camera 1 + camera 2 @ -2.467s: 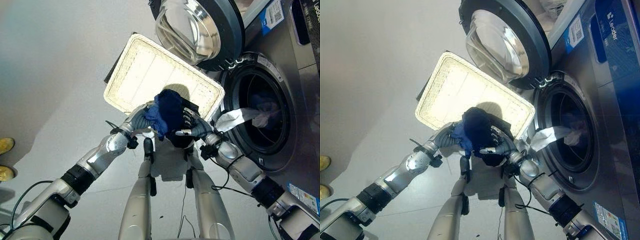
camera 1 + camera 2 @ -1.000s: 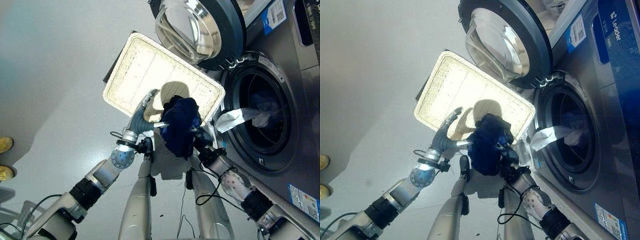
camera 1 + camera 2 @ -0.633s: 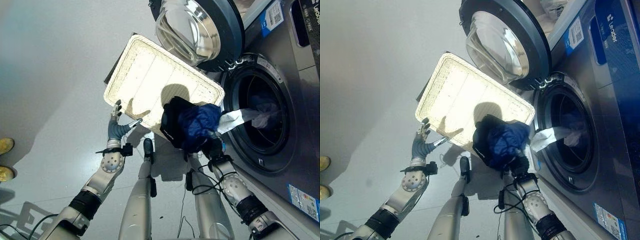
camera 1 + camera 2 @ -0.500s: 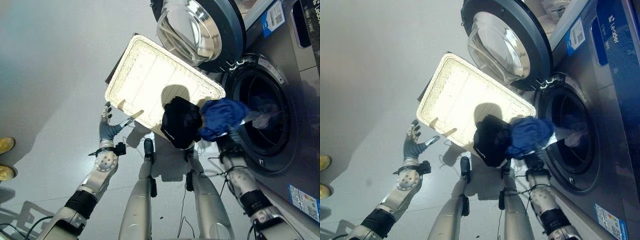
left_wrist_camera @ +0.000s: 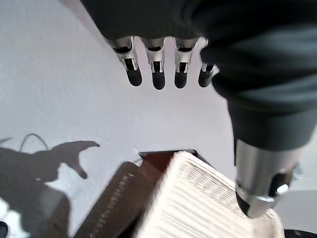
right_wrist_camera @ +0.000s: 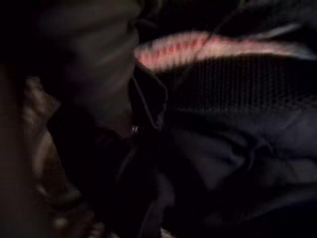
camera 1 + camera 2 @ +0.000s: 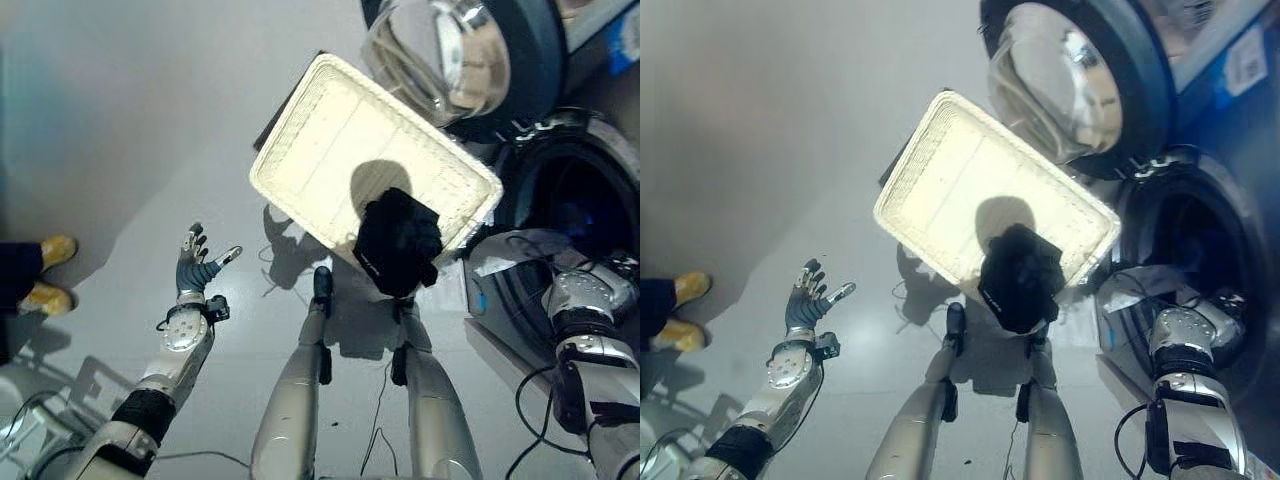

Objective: Put the clothes into the washing machine.

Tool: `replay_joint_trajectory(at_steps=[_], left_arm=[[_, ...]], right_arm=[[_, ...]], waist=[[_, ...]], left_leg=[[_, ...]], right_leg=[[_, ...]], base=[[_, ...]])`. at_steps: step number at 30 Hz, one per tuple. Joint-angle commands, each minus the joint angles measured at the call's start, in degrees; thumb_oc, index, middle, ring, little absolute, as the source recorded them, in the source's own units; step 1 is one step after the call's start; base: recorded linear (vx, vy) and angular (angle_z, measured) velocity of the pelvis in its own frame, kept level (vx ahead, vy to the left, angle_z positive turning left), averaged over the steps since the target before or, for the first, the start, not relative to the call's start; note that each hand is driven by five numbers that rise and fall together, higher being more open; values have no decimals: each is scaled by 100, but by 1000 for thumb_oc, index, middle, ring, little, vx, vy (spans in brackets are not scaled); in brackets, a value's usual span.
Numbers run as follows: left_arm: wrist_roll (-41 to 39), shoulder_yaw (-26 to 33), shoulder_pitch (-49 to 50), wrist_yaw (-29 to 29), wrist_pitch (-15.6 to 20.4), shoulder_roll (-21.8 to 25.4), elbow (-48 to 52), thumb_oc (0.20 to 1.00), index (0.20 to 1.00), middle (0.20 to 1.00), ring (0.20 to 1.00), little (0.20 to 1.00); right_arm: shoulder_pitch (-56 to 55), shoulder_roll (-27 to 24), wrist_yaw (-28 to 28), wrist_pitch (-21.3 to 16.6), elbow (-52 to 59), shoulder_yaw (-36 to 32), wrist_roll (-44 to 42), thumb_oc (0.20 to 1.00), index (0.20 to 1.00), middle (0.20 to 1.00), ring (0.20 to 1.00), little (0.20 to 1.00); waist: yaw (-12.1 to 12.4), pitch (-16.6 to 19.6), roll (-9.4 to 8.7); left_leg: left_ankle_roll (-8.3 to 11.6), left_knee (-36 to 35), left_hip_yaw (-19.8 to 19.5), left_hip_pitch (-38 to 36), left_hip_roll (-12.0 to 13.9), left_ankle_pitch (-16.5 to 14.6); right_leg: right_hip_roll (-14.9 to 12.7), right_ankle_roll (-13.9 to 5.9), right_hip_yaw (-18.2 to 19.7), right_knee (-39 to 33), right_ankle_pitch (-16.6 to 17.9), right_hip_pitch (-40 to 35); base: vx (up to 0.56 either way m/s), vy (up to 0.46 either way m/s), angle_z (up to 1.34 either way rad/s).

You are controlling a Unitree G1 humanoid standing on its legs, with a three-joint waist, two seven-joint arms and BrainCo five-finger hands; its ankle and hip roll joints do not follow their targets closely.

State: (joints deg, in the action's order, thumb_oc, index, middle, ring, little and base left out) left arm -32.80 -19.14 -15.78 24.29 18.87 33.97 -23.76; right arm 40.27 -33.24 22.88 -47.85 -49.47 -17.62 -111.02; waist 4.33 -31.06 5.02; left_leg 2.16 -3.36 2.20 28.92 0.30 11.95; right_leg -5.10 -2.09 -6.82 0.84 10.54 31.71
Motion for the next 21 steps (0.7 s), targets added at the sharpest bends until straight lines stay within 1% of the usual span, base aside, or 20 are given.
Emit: replay_joint_trajectory(at_steps=[1,2,3,5,6,7,8,9,10,11,12,13,14,16,17,20,21], left_arm=[[-113,163,60,77,13,-22,-1,1000,1000,1000,1000,1000],[-110,136,36,92,-3,-39,-12,1000,1000,1000,1000,1000],[-136,31,-85,111,-69,-90,-43,1000,1000,1000,1000,1000],[-151,-1,-136,92,-131,-108,-40,1000,1000,1000,1000,1000],[-166,19,-154,42,-143,-99,-42,1000,1000,1000,1000,1000],[-173,25,-146,-75,-139,-95,-120,1000,1000,1000,1000,1000],[-173,27,-147,-110,-125,-102,-162,1000,1000,1000,1000,1000],[-173,27,-147,-110,-125,-102,-162,1000,1000,1000,1000,1000],[-156,38,-159,-186,-111,-132,-254,1000,1000,1000,1000,1000],[-104,26,-175,-254,-86,-198,-369,1000,1000,1000,1000,1000],[-83,-10,-161,-273,-56,-245,-437,1000,1000,1000,1000,1000],[-57,-11,-187,-273,-53,-282,-460,1000,1000,1000,1000,1000],[-25,-18,-166,-265,-54,-317,-474,1000,1000,1000,1000,1000],[32,-49,-157,-230,-40,-415,-523,1000,1000,1000,1000,1000],[32,-75,-124,-220,-27,-435,-536,1000,1000,1000,1000,1000],[68,-61,-61,-186,-5,-544,-558,1000,1000,1000,1000,1000],[68,-61,-61,-186,-5,-544,-558,1000,1000,1000,1000,1000]], right_arm=[[-706,-1934,545,73,-759,-1005,-198,1000,1000,1000,1000,1000],[-693,-1896,454,458,-809,-978,-198,1000,1000,1000,1000,1000],[-585,-1679,17,2477,-1150,-493,-198,1000,1000,1000,1000,1000],[-479,-1509,-233,3758,-1131,36,-193,1000,1000,1000,1000,1000],[-429,-1453,-353,4105,-1148,212,-43,1000,1000,1000,1000,1000],[-474,-1236,-718,4600,-1101,489,252,1000,1000,1000,1000,1000],[-489,-1172,-847,4669,-1112,533,279,1000,1000,1000,1000,1000],[-489,-1172,-847,4669,-1112,533,279,1000,1000,1000,1000,1000],[-516,-1040,-1144,4820,-1144,628,332,1000,1000,1000,1000,1000],[-532,-741,-1661,4920,-1103,788,477,1000,1000,1000,1000,1000],[-567,-556,-1895,4988,-1069,897,642,1000,1000,1000,1000,1000],[-531,-466,-2009,5026,-1030,954,735,1000,1000,1000,1000,1000],[-533,-391,-2061,5099,-994,1017,803,1000,1000,1000,1000,1000],[-506,-169,-2320,5218,-799,1199,1059,1000,1000,1000,1000,1000],[-534,-115,-2411,5271,-755,1261,1216,1000,1000,1000,1000,1000],[-619,140,-2535,5249,-392,1516,1615,1000,1000,1000,1000,1000],[-619,140,-2535,5249,-392,1516,1615,1000,1000,1000,1000,1000]], waist=[[-431,126,-17],[-425,126,-13],[-348,126,19],[-296,126,45],[-287,126,57],[-267,126,73],[-267,126,72],[-267,126,72],[-259,126,75],[-244,126,89],[-240,126,96],[-235,126,100],[-238,126,101],[-233,126,104],[-236,126,104],[-257,126,92],[-257,126,92]], left_leg=[[9,529,81,141,-351,-667],[7,532,73,150,-357,-664],[-12,516,44,201,-390,-620],[-17,486,45,198,-401,-631],[-19,500,54,278,-401,-580],[-15,541,69,318,-408,-585],[-14,552,69,323,-411,-587],[-14,552,69,323,-411,-587],[-11,563,64,326,-416,-589],[-13,559,63,315,-426,-592],[-13,544,56,263,-435,-629],[-18,540,60,320,-434,-581],[-15,526,58,267,-435,-617],[-22,502,64,325,-429,-565],[-20,488,64,268,-431,-600],[-26,464,86,272,-419,-572],[-26,464,86,272,-419,-572]], right_leg=[[337,-228,-153,813,-726,112],[333,-227,-156,810,-727,113],[299,-224,-196,774,-685,132],[273,-234,-225,753,-701,123],[255,-222,-249,741,-646,188],[227,-203,-300,758,-656,214],[220,-200,-314,763,-660,212],[220,-200,-314,763,-660,212],[204,-200,-338,766,-666,204],[195,-196,-376,765,-682,185],[192,-199,-387,777,-736,143],[196,-190,-394,763,-685,193],[200,-195,-388,779,-738,152],[225,-182,-384,763,-697,213],[230,-188,-377,780,-745,174],[268,-184,-338,786,-731,205],[268,-184,-338,786,-731,205]], base=[[6,-13,14],[10,-16,15],[4,-15,12],[3,-27,4],[-2,-49,3],[-18,-41,3],[0,0,0],[9,-16,-6],[15,-28,-9],[35,-34,-9],[3,-17,-4],[0,0,0],[0,0,0],[0,0,0],[0,0,0],[-11,44,0],[-33,77,0]])
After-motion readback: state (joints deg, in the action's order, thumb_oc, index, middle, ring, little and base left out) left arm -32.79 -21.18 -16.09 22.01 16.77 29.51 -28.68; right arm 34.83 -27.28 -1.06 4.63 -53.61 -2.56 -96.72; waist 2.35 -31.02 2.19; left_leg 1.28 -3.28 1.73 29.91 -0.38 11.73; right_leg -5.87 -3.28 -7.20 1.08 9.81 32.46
